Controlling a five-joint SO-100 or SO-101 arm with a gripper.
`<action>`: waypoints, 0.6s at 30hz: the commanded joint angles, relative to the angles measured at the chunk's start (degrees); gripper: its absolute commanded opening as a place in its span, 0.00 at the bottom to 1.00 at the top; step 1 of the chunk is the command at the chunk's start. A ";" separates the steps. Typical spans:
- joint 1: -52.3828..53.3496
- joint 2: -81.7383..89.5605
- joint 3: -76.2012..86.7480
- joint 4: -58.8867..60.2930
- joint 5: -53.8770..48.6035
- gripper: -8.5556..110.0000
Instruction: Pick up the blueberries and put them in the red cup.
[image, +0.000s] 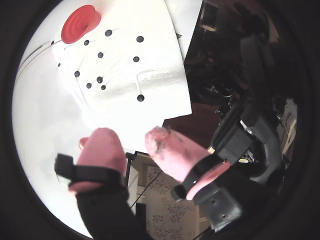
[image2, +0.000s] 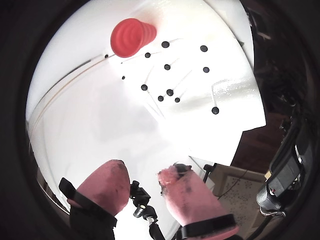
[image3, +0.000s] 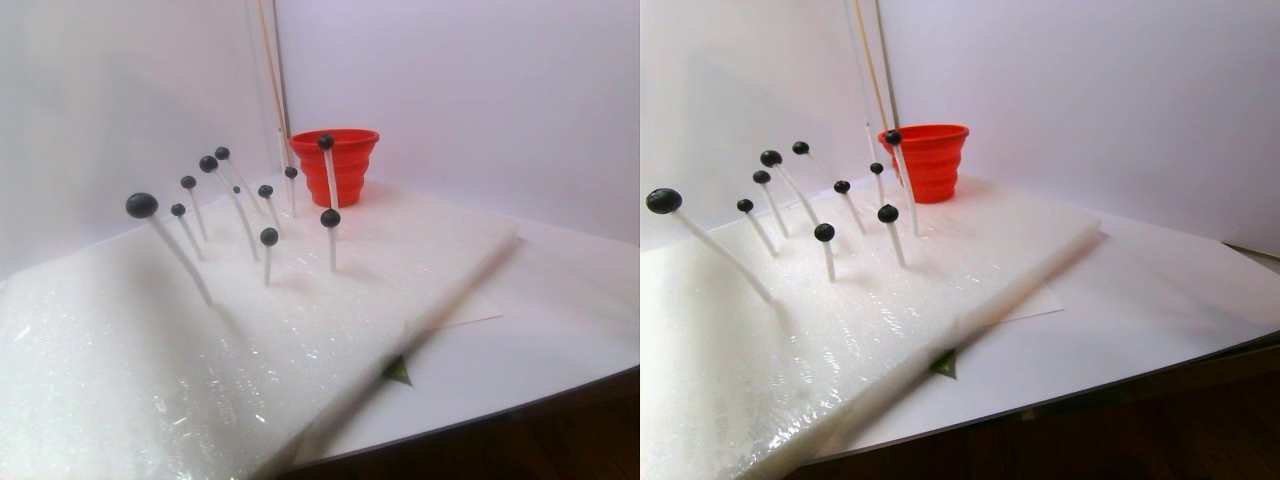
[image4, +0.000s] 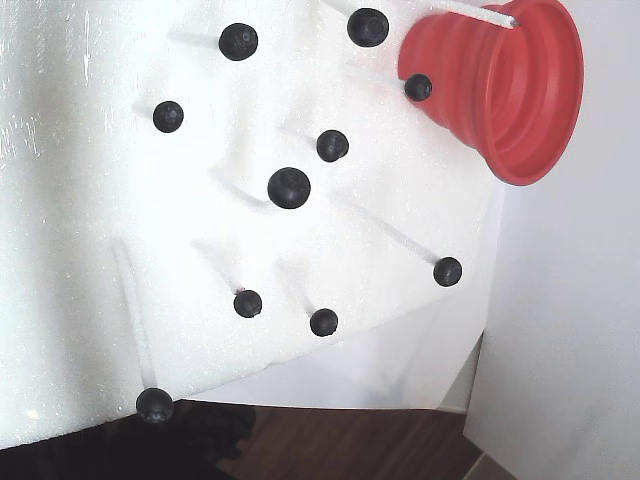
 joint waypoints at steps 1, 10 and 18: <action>-0.18 0.53 -2.81 0.09 0.26 0.17; 0.00 -0.09 -2.81 0.09 0.09 0.23; 1.05 -0.09 -2.72 -0.09 -0.09 0.17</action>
